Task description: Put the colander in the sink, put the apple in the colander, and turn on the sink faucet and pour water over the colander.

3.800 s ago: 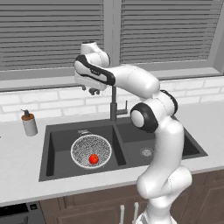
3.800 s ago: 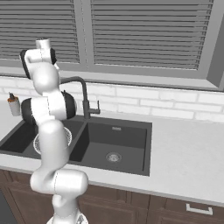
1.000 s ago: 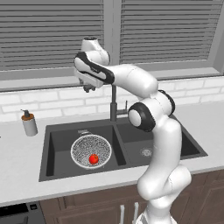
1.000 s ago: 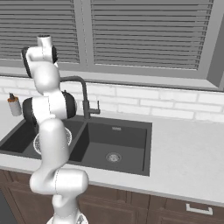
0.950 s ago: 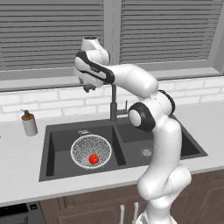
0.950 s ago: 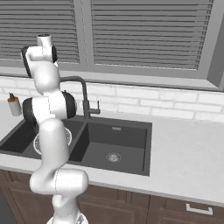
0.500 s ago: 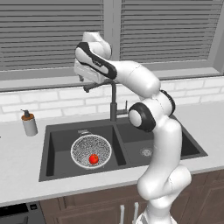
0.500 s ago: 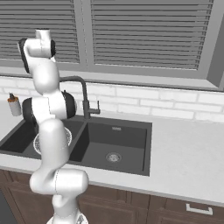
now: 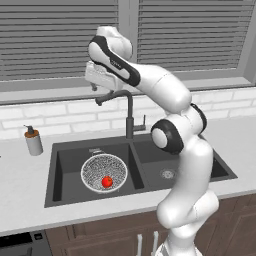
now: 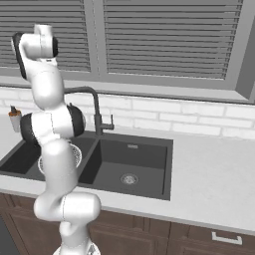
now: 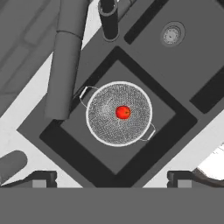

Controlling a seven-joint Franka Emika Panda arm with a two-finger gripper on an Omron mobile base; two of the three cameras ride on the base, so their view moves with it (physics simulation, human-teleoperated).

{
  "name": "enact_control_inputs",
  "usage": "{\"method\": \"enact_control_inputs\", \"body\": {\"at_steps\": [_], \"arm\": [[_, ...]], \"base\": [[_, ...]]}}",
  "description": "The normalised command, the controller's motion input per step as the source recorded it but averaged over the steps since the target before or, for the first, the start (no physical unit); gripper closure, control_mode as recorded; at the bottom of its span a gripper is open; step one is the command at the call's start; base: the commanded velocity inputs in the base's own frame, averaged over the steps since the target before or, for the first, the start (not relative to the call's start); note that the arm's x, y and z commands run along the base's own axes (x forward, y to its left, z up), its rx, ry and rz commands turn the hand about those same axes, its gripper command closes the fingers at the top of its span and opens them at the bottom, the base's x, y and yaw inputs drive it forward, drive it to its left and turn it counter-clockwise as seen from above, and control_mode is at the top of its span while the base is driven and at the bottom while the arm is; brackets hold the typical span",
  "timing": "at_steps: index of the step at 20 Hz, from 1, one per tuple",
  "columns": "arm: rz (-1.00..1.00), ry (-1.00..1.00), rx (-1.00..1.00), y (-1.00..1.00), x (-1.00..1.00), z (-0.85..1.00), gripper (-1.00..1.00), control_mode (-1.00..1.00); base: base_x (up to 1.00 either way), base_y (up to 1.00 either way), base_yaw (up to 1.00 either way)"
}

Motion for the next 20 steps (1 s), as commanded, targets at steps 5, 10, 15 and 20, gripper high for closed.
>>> {"method": "enact_control_inputs", "body": {"at_steps": [5, 10, 15, 20], "arm": [[0.01, 0.00, 0.00, -0.30, -0.95, -0.01, -1.00, -1.00], [0.01, -0.05, 0.00, -0.61, -0.74, -0.04, -1.00, -1.00], [0.00, -0.01, 0.03, -0.87, -0.35, 0.00, -1.00, -1.00], [0.03, -0.01, 0.06, -0.79, -0.19, -0.07, -1.00, -1.00]], "base": [[0.00, 0.00, 0.00], [0.00, 0.00, 0.00], [0.00, 0.00, 0.00], [0.00, 0.00, 0.00]]}}
